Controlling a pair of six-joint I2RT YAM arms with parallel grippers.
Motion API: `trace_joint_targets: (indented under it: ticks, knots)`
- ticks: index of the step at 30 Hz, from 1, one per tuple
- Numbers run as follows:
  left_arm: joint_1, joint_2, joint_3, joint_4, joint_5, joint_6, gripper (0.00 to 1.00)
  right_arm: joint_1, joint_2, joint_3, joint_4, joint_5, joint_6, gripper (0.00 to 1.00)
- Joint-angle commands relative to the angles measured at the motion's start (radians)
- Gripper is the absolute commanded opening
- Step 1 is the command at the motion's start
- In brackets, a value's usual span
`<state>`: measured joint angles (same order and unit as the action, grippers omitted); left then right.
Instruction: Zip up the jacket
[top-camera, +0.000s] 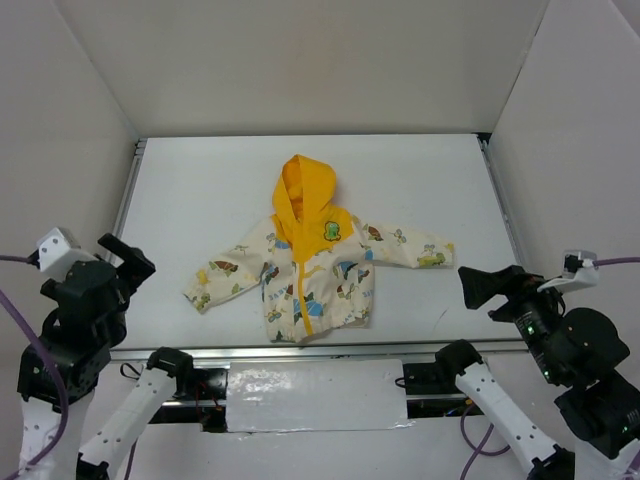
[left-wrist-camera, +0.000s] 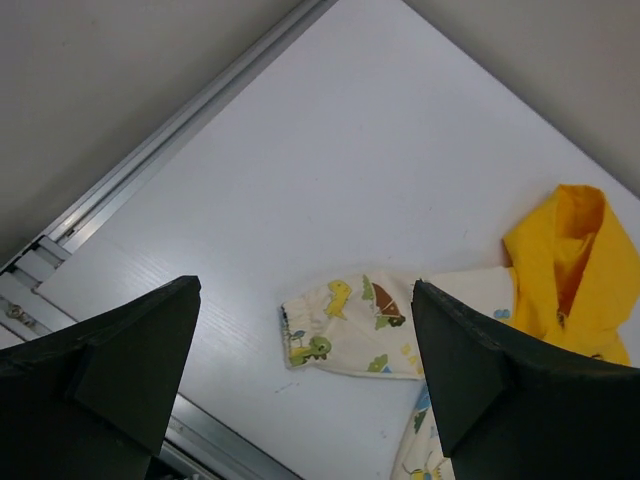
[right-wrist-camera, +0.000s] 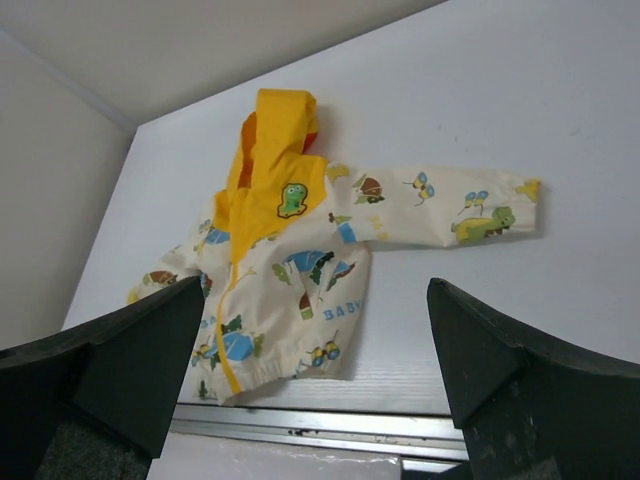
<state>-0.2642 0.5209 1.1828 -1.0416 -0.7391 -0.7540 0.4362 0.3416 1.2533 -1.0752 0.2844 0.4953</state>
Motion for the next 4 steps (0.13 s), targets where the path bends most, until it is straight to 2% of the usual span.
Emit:
trace_joint_targets:
  ticks: [1,4]
  knots:
    - [0.003,-0.012,-0.034,-0.049,-0.020,0.058,0.99,0.006,-0.019,0.018,-0.051,0.045,-0.031,1.00]
    - [0.003,-0.019,-0.028,-0.041,-0.003,0.070,0.99,0.004,-0.012,0.020,-0.045,0.047,-0.027,1.00]
